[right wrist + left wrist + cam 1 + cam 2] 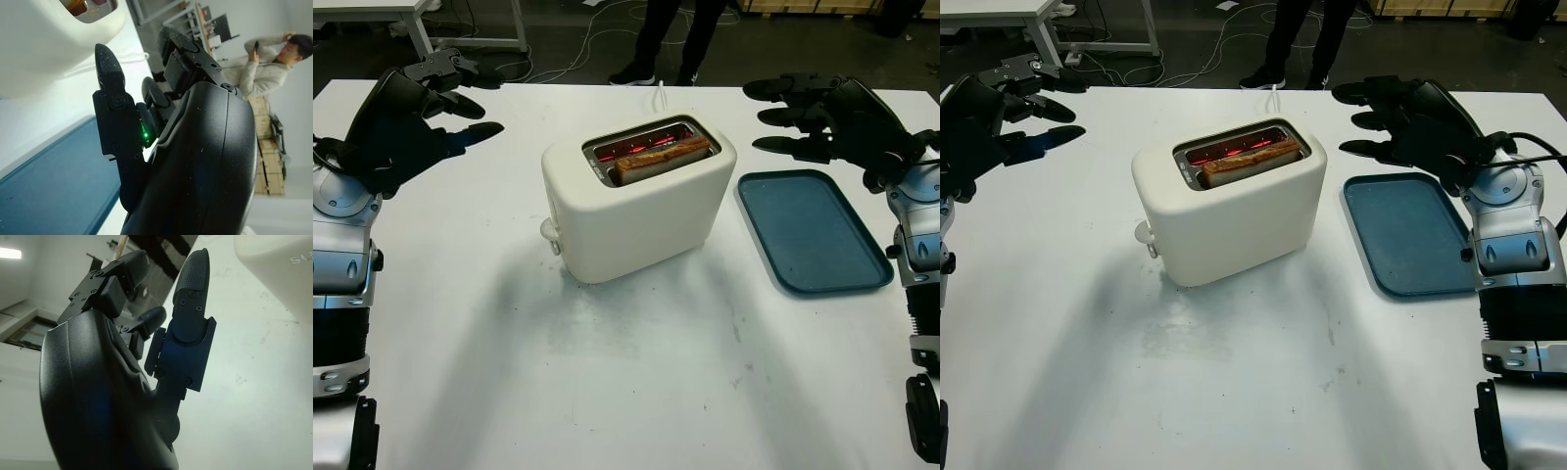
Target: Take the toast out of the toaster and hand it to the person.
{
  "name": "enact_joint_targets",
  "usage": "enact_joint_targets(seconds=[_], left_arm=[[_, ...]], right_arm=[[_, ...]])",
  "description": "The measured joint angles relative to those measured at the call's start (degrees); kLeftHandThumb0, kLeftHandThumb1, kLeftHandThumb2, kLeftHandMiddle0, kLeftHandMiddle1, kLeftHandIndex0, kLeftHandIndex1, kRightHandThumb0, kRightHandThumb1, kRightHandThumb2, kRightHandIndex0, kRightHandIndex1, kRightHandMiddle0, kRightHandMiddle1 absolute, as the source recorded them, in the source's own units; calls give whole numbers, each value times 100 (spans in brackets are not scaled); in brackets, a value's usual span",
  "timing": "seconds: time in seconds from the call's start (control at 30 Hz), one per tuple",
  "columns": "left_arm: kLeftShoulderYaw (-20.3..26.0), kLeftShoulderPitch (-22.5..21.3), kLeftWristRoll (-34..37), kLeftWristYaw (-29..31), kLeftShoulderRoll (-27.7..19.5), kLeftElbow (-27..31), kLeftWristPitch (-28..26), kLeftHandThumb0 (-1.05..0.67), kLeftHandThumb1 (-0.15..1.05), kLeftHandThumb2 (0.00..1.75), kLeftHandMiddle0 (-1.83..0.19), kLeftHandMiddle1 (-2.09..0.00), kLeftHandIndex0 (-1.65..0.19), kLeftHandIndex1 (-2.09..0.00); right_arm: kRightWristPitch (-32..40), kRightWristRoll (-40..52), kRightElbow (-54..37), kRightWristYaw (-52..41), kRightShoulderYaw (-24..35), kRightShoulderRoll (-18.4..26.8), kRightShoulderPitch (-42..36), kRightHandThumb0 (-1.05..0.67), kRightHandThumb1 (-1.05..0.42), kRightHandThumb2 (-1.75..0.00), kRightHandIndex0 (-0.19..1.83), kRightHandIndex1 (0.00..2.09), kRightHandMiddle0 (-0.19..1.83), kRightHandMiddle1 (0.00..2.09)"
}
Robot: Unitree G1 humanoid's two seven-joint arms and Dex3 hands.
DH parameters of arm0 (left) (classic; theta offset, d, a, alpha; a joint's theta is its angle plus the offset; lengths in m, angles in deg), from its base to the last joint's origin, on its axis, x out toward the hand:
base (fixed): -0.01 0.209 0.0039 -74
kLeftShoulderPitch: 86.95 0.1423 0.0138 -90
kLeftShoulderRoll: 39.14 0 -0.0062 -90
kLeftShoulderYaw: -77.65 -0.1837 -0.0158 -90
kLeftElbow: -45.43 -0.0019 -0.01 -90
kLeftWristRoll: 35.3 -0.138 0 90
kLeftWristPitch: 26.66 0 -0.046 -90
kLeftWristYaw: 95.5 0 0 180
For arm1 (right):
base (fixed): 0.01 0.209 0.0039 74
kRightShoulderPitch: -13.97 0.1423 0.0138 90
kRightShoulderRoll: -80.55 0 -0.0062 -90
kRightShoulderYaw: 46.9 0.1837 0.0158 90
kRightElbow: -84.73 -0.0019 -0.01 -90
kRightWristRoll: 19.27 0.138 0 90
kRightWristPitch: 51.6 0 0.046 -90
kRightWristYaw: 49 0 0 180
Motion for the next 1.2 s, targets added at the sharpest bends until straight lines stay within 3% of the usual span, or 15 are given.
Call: enact_joint_targets(seconds=[1.2], left_arm=[[0, 0, 13, 3, 0, 18, -62, -58, 92, 14, -36, -93, -42, -63]], right_arm=[[-74, -42, 60, 2, -8, 0, 20, -38, -91, -1, 64, 2, 59, 0]])
